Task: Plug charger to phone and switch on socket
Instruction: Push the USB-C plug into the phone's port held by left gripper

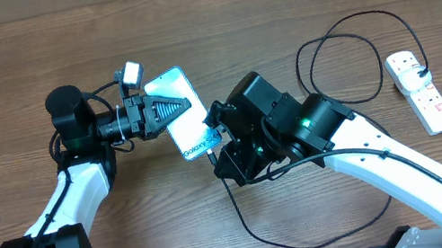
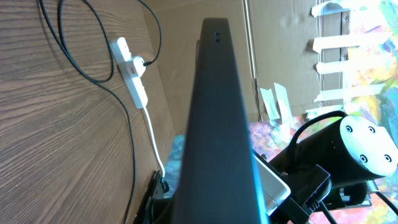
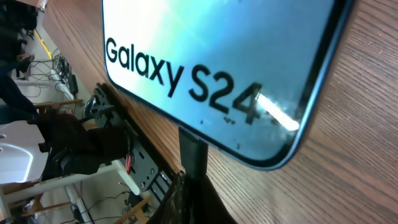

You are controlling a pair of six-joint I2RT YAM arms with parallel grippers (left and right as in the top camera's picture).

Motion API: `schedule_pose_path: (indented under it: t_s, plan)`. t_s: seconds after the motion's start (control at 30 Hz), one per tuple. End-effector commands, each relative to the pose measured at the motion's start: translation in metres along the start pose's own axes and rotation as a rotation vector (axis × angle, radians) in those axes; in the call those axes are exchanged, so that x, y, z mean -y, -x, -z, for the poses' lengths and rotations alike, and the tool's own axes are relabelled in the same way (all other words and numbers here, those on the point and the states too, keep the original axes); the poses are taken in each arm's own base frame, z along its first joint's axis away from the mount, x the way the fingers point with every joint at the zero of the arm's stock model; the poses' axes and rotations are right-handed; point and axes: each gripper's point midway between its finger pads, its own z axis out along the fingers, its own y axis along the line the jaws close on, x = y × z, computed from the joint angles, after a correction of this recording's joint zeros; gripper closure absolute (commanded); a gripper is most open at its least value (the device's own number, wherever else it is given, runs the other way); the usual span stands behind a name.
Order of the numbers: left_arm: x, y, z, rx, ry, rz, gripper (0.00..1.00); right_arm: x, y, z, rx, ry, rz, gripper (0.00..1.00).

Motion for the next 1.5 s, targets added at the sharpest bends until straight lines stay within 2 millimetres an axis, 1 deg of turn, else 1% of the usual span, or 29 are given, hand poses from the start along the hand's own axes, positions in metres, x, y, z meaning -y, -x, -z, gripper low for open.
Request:
schedule_pose_path:
  t_s: [0.0, 0.17, 1.03, 1.33, 1.47]
  plan:
    - [0.0076, 0.0048, -0.0023, -0.004, -0.003, -0.032, 0.96, -0.0078, 0.0023, 0.0025, 0.008, 0.026, 0.015, 0.96]
    - [0.0076, 0.0048, -0.0023, -0.003, -0.003, -0.043, 0.96, -0.0119, 0.0013, 0.0026, 0.002, 0.049, 0.019, 0.96]
    - [0.009, 0.0017, -0.0022, -0.022, -0.011, -0.044, 0.96, -0.0136, 0.0067, 0.0028, 0.023, 0.056, 0.032, 0.96]
    - [0.009, 0.0017, -0.0022, -0.021, -0.011, -0.044, 0.96, -0.0084, 0.0055, -0.0059, -0.002, 0.05, 0.013, 0.96]
    - [0.0089, 0.0017, -0.0022, -0.021, -0.011, -0.058, 0.96, -0.0083, 0.0063, -0.0064, 0.0, 0.05, 0.016, 0.96]
